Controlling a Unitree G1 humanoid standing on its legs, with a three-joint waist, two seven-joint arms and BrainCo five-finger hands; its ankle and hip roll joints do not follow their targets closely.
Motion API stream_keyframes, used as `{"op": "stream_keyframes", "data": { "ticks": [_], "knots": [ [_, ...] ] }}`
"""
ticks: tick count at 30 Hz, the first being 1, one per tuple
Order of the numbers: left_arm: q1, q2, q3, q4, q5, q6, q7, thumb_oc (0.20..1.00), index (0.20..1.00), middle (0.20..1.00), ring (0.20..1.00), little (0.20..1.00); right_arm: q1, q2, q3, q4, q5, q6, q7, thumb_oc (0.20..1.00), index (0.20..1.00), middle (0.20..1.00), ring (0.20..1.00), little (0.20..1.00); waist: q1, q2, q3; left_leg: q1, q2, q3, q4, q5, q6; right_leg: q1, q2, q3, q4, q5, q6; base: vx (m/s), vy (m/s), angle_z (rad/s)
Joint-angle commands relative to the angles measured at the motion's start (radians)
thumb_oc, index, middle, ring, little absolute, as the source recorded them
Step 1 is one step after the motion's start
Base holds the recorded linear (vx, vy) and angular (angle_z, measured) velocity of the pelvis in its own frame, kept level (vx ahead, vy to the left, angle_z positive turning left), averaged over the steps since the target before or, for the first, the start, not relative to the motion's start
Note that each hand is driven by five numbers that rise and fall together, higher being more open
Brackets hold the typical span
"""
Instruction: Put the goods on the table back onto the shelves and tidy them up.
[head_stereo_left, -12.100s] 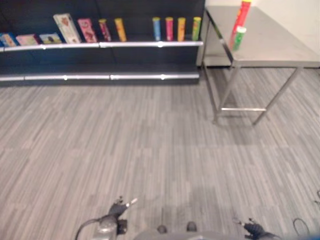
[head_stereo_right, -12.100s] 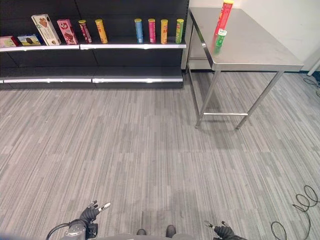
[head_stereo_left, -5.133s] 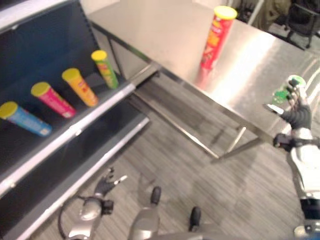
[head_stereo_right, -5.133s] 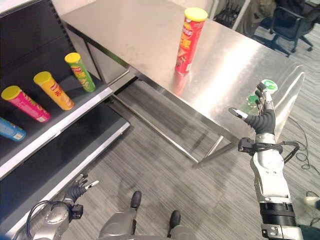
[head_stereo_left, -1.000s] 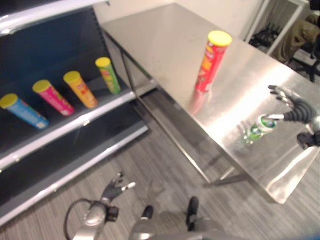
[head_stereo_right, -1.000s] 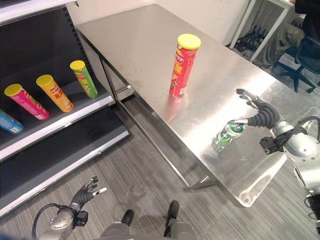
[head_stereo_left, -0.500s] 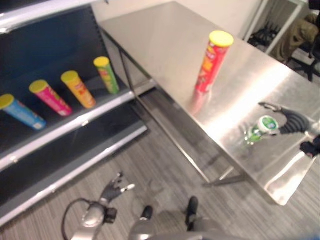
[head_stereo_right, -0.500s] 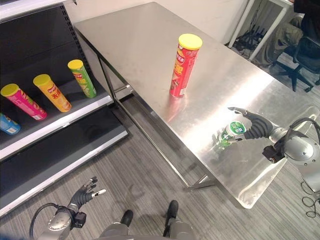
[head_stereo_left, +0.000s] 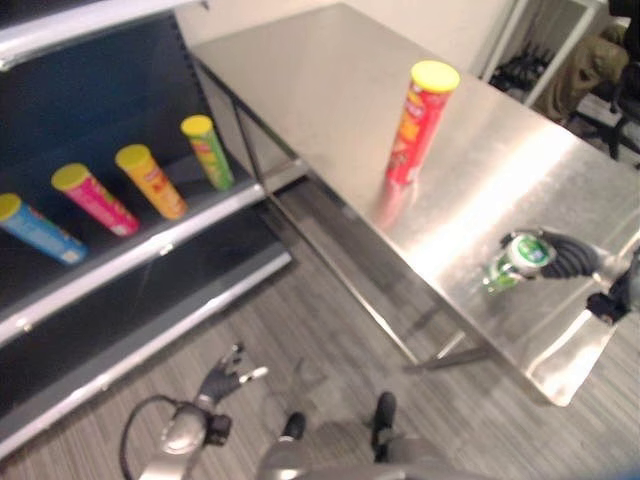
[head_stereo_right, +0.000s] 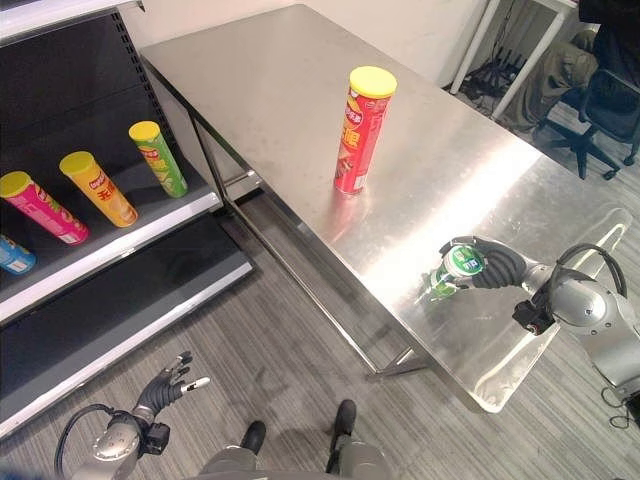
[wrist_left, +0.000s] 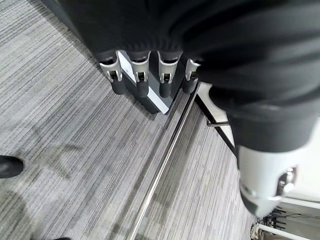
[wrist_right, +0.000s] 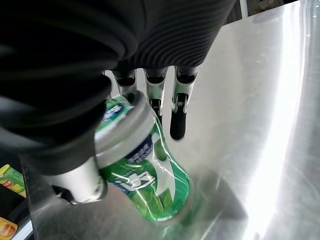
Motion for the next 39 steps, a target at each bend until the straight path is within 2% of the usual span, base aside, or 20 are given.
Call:
{"op": "stream_keyframes", "data": {
  "ticks": [1,7,9,10,11,13,15,17,19,23,25,27,30,31,33,34,35,36,37,39],
  "knots": [
    [-0.021,0.066,0.018,-0.044,0.019,-0.044,0.015,1.000,1.000,1.000,1.000,1.000,-0.106,0.008,0.034,0.011,-0.015,-0.014,-0.037,0.200,0.200,0.200,0.200,0.200,0.035,-0.045,-0.019,0.038,0.005,0.100,-0.001,-0.093,0.000,0.031,-0.108,-0.009,0.008,-0.048,0.131,0.00,0.000,0.00],
    [-0.028,0.060,0.029,-0.041,0.006,-0.038,0.026,1.000,1.000,1.000,1.000,1.000,-0.108,0.048,-0.059,-0.009,0.037,-0.019,-0.091,0.200,0.200,0.200,0.200,0.200,0.031,-0.043,-0.025,0.043,0.007,0.105,-0.001,-0.095,0.000,0.036,-0.106,-0.005,0.006,-0.051,0.130,0.00,-0.003,-0.01],
    [-0.029,0.046,0.041,-0.039,-0.007,-0.035,0.031,1.000,1.000,1.000,1.000,1.000,-0.132,0.111,-0.139,-0.047,0.123,-0.043,-0.135,0.200,0.200,0.200,0.200,0.200,0.031,-0.036,-0.033,0.048,0.010,0.105,-0.001,-0.097,0.002,0.038,-0.103,-0.005,0.007,-0.053,0.128,0.00,-0.030,-0.04],
    [-0.030,0.048,0.040,-0.039,-0.008,-0.034,0.031,1.000,1.000,1.000,1.000,1.000,-0.127,0.112,-0.144,-0.050,0.123,-0.042,-0.134,0.200,0.200,0.200,0.200,0.200,0.033,-0.037,-0.032,0.048,0.011,0.106,-0.001,-0.097,0.001,0.038,-0.103,-0.005,0.007,-0.053,0.128,0.00,-0.051,-0.05],
    [-0.028,0.039,0.048,-0.035,-0.018,-0.033,0.029,1.000,1.000,1.000,1.000,1.000,-0.148,0.165,-0.190,-0.074,0.159,-0.064,-0.165,0.200,0.200,0.200,0.200,0.200,0.039,-0.027,-0.037,0.050,0.013,0.099,-0.001,-0.097,0.005,0.039,-0.099,-0.002,0.010,-0.059,0.128,0.00,-0.032,-0.07],
    [-0.028,0.031,0.054,-0.030,-0.029,-0.033,0.026,1.000,1.000,1.000,1.000,1.000,-0.161,0.214,-0.236,-0.088,0.177,-0.082,-0.196,0.200,0.200,0.200,0.200,0.200,0.050,-0.022,-0.044,0.051,0.017,0.087,-0.001,-0.097,0.002,0.045,-0.096,0.002,0.019,-0.073,0.122,0.02,-0.065,-0.04],
    [-0.029,0.032,0.053,-0.030,-0.030,-0.033,0.026,1.000,1.000,1.000,1.000,1.000,-0.158,0.215,-0.238,-0.090,0.176,-0.082,-0.197,0.200,0.200,0.200,0.200,0.200,0.050,-0.022,-0.044,0.051,0.018,0.087,-0.001,-0.098,0.001,0.045,-0.096,0.002,0.020,-0.074,0.121,0.02,-0.055,0.01],
    [-0.039,0.020,0.044,-0.007,-0.052,-0.023,0.025,1.000,1.000,1.000,1.000,1.000,-0.213,0.270,-0.279,-0.109,0.189,-0.106,-0.254,0.200,0.200,0.200,0.200,0.200,0.082,-0.006,-0.059,0.039,0.033,0.042,-0.001,-0.085,-0.020,0.054,-0.091,-0.022,0.052,-0.111,0.100,0.04,-0.129,0.15],
    [-0.039,0.020,0.045,-0.006,-0.052,-0.023,0.025,1.000,1.000,1.000,1.000,1.000,-0.213,0.271,-0.279,-0.110,0.188,-0.106,-0.255,0.200,0.200,0.200,0.200,0.200,0.078,-0.005,-0.059,0.038,0.034,0.038,-0.001,-0.085,-0.021,0.055,-0.090,-0.026,0.053,-0.113,0.100,0.02,-0.078,0.37],
    [-0.052,0.018,0.031,0.013,-0.068,-0.019,0.031,1.000,1.000,1.000,1.000,1.000,-0.241,0.272,-0.309,-0.109,0.185,-0.130,-0.302,0.200,0.200,0.200,0.200,0.200,0.104,0.000,-0.066,0.006,0.066,-0.046,0.010,-0.055,-0.065,0.091,-0.049,-0.052,0.059,-0.168,0.069,0.04,-0.171,0.52],
    [-0.058,0.016,0.027,0.019,-0.071,-0.017,0.034,1.000,1.000,1.000,1.000,1.000,-0.255,0.264,-0.308,-0.103,0.184,-0.137,-0.315,0.200,0.200,0.200,0.200,0.200,0.120,0.003,-0.072,-0.004,0.081,-0.077,0.009,-0.046,-0.084,0.114,-0.029,-0.077,0.057,-0.193,0.055,0.04,-0.195,0.86],
    [-0.047,0.007,0.020,0.040,-0.077,-0.012,0.041,1.000,1.000,1.000,1.000,1.000,-0.320,0.226,-0.263,-0.075,0.186,-0.144,-0.332,0.200,0.200,0.200,0.200,0.200,0.152,0.004,-0.075,-0.028,0.095,-0.136,0.006,-0.013,-0.114,0.147,0.000,-0.143,0.058,-0.229,0.030,0.04,-0.258,1.05],
    [-0.046,0.005,0.022,0.054,-0.075,-0.011,0.049,1.000,1.000,1.000,1.000,1.000,-0.349,0.203,-0.247,-0.072,0.196,-0.148,-0.336,0.200,0.200,0.200,0.200,0.200,0.159,-0.001,-0.068,-0.055,0.084,-0.154,0.019,-0.004,-0.119,0.157,0.000,-0.173,0.064,-0.241,0.023,0.02,-0.083,0.84],
    [-0.044,0.005,0.027,0.059,-0.079,-0.010,0.057,1.000,1.000,1.000,1.000,1.000,-0.365,0.179,-0.238,-0.073,0.191,-0.149,-0.340,0.200,0.200,0.200,0.200,0.200,0.163,-0.008,-0.067,-0.070,0.095,-0.111,0.027,-0.013,-0.122,0.177,0.007,-0.182,0.057,-0.269,0.021,-0.03,0.000,0.71],
    [-0.038,-0.005,0.039,0.055,-0.084,-0.011,0.061,1.000,1.000,1.000,1.000,1.000,-0.422,0.143,-0.200,-0.053,0.173,-0.150,-0.355,0.200,0.200,0.200,0.200,0.200,0.168,-0.018,-0.053,-0.115,0.083,-0.030,0.044,0.026,-0.117,0.186,-0.017,-0.218,0.039,-0.238,0.030,-0.09,0.101,0.76],
    [-0.030,-0.012,0.054,0.060,-0.093,-0.012,0.075,1.000,1.000,1.000,1.000,1.000,-0.463,0.106,-0.165,-0.031,0.125,-0.149,-0.386,0.200,0.200,0.200,0.200,0.200,0.176,-0.026,-0.046,-0.139,0.114,0.065,0.029,0.064,-0.119,0.198,-0.029,-0.252,0.027,-0.221,0.044,-0.05,0.091,0.85],
    [-0.030,-0.013,0.055,0.060,-0.093,-0.012,0.075,1.000,1.000,1.000,1.000,1.000,-0.466,0.106,-0.163,-0.031,0.125,-0.149,-0.387,0.200,0.200,0.200,0.200,0.200,0.176,-0.025,-0.047,-0.137,0.114,0.066,0.026,0.065,-0.119,0.198,-0.029,-0.250,0.026,-0.220,0.044,-0.05,0.201,0.73],
    [-0.035,-0.012,0.058,0.081,-0.085,-0.010,0.085,1.000,1.000,1.000,1.000,1.000,-0.469,0.081,-0.154,-0.015,0.093,-0.137,-0.408,0.200,0.200,0.200,0.200,0.200,0.167,-0.030,-0.051,-0.151,0.153,0.169,0.010,0.093,-0.123,0.202,-0.050,-0.277,0.026,-0.207,0.058,-0.02,0.130,0.52],
    [-0.035,-0.013,0.059,0.081,-0.085,-0.010,0.085,1.000,1.000,1.000,1.000,1.000,-0.471,0.081,-0.153,-0.014,0.093,-0.137,-0.408,0.200,0.200,0.200,0.200,0.200,0.168,-0.030,-0.051,-0.151,0.153,0.170,0.010,0.093,-0.122,0.201,-0.050,-0.275,0.025,-0.206,0.058,-0.04,0.224,0.55],
    [-0.033,-0.013,0.063,0.083,-0.077,-0.011,0.091,1.000,1.000,1.000,1.000,1.000,-0.454,0.056,-0.165,0.002,0.041,-0.120,-0.432,0.200,0.200,0.200,0.200,0.200,0.159,-0.025,-0.063,-0.150,0.173,0.260,0.006,0.094,-0.114,0.208,-0.072,-0.304,0.020,-0.190,0.079,-0.01,0.187,0.56]
  ]
}}
